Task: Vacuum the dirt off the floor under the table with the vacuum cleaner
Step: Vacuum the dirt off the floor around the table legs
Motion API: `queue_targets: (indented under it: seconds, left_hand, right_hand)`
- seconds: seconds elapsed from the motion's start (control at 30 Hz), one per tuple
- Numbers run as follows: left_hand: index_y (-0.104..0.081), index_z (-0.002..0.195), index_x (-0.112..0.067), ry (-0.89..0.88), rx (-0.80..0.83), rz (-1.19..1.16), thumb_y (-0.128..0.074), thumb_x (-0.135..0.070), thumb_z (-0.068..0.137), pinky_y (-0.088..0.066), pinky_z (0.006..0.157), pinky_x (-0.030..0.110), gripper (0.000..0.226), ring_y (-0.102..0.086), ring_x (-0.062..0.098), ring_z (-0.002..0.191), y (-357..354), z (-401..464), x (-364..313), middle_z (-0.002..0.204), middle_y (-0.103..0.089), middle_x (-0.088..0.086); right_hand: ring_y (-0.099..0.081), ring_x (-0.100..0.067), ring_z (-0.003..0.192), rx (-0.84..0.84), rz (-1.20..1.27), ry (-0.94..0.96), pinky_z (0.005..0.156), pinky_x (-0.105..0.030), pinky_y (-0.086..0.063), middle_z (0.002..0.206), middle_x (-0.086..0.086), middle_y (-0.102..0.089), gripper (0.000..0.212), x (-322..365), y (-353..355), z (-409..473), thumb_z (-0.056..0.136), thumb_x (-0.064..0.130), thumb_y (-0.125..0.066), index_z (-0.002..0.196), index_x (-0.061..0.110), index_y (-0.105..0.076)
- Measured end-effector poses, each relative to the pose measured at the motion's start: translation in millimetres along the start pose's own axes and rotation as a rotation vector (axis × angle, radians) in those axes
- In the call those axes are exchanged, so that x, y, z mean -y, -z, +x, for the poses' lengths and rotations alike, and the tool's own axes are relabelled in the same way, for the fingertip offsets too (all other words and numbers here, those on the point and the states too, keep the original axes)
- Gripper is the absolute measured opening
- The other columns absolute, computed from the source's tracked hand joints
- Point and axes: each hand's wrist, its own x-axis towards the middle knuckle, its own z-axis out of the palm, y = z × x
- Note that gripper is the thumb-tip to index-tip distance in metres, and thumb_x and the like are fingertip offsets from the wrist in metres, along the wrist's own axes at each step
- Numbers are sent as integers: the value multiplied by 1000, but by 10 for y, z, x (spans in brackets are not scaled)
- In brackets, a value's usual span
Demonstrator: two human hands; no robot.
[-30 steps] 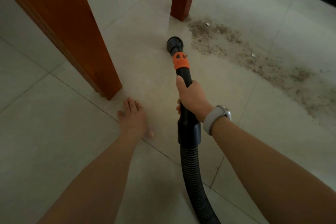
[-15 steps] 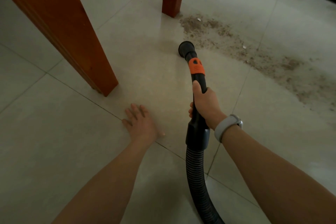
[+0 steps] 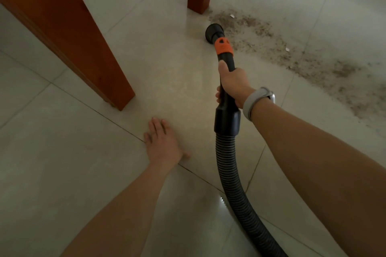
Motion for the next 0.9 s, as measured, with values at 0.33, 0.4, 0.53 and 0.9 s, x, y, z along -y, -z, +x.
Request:
queue_targets:
  seconds: [0.33, 0.4, 0.53, 0.9]
  left_hand:
    - [14, 147, -1, 40, 7, 33, -71, -53, 75, -2, 118, 44, 123, 18, 31, 144, 23, 14, -52, 155, 21, 19]
    - [14, 147, 0, 52, 10, 26, -72, -51, 75, -3, 117, 45, 123, 17, 33, 144, 34, 15, -80, 155, 20, 20]
    - [14, 147, 2, 83, 18, 13, -75, -45, 75, -5, 117, 46, 123, 16, 34, 144, 39, 27, -134, 155, 20, 21]
    - [12, 147, 1, 81, 16, 45, -73, -46, 77, -8, 117, 48, 120, 13, 35, 145, 68, 8, -154, 156, 18, 21]
  right_hand:
    - [-50, -18, 43, -68, 53, -64, 46, -27, -48, 65, -6, -52, 32, -266, 177, -263, 97, 44, -42, 84, 15, -43]
    - [-49, -17, 44, -89, 69, -79, 45, -26, -48, 64, -5, -51, 32, -278, 258, -300, 97, 44, -42, 83, 14, -43]
    - [-50, -17, 43, -119, 7, -51, 44, -26, -47, 66, -5, -51, 31, -412, 323, -367, 97, 43, -42, 89, 13, -44]
    - [-49, -17, 44, -211, 36, -122, 43, -26, -47, 64, -5, -50, 32, -554, 728, -399, 97, 43, -42, 88, 13, -44]
